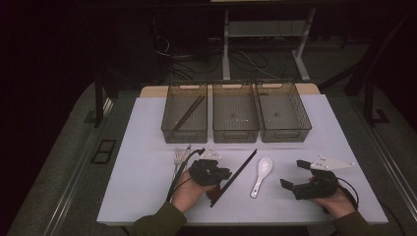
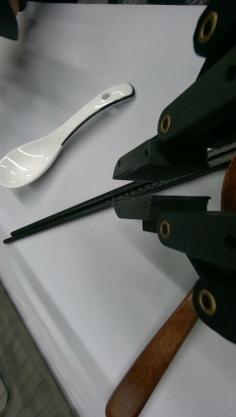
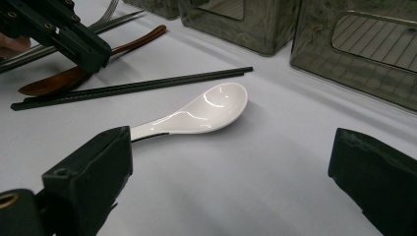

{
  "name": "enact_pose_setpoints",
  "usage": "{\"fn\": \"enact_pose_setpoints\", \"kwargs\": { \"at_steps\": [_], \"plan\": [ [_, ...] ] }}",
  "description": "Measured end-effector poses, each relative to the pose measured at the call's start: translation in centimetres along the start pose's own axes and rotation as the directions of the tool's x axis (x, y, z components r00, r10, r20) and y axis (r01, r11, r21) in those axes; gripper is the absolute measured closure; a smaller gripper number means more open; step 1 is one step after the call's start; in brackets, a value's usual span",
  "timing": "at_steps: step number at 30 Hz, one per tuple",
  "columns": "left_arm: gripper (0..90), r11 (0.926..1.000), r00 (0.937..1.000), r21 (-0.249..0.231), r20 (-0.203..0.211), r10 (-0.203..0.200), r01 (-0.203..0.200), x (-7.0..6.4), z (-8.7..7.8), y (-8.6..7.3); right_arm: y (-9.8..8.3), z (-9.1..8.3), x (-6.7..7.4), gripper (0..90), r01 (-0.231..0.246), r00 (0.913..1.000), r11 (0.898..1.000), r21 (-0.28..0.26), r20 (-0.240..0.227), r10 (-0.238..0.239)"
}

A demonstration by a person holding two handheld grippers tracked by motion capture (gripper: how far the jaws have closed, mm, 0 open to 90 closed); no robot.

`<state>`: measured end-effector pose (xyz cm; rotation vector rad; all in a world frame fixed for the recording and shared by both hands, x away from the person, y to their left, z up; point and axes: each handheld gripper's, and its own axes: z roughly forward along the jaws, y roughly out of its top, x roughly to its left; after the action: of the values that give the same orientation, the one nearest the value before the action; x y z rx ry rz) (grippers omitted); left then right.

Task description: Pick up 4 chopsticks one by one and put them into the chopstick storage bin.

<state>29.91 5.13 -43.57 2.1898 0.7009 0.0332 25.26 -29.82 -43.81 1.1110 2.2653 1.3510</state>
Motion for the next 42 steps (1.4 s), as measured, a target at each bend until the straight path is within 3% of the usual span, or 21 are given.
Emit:
{"fn": "enact_pose_setpoints", "kwargs": {
  "at_steps": [6,13,25,37,39,42],
  "plan": [
    [79.4,0.9997,1.0,0.024,0.008,0.0,-0.001,-0.2,0.9,-0.2,0.0,0.0,0.0,2.6,-0.001,1.0,1.0,0.002,-0.002,0.001],
    [79.4,0.9981,0.9992,0.047,-0.003,0.039,-0.039,-0.1,1.3,-0.2,0.0,0.0,0.0,2.6,0.001,1.0,1.0,0.001,-0.003,-0.001],
    [79.1,0.9984,0.9996,0.05,-0.008,0.028,-0.027,-0.5,1.9,-0.3,0.0,0.0,0.1,2.7,0.001,1.0,1.0,0.001,-0.003,-0.001],
    [81.6,0.9989,0.9975,0.048,-0.071,0.004,0.0,-1.3,2.0,-0.4,0.0,0.1,0.1,2.7,0.002,1.0,1.0,0.003,-0.003,-0.002],
    [81.4,0.9983,0.9965,0.053,-0.079,0.028,-0.023,-1.4,2.0,-0.4,0.0,0.1,0.1,2.7,0.002,1.0,1.0,0.003,-0.002,-0.002],
    [81.7,0.9987,0.9956,0.05,-0.092,0.015,-0.011,-1.6,2.1,-0.4,0.0,0.1,0.1,2.7,0.004,1.0,1.0,0.004,-0.003,-0.004]
  ]
}}
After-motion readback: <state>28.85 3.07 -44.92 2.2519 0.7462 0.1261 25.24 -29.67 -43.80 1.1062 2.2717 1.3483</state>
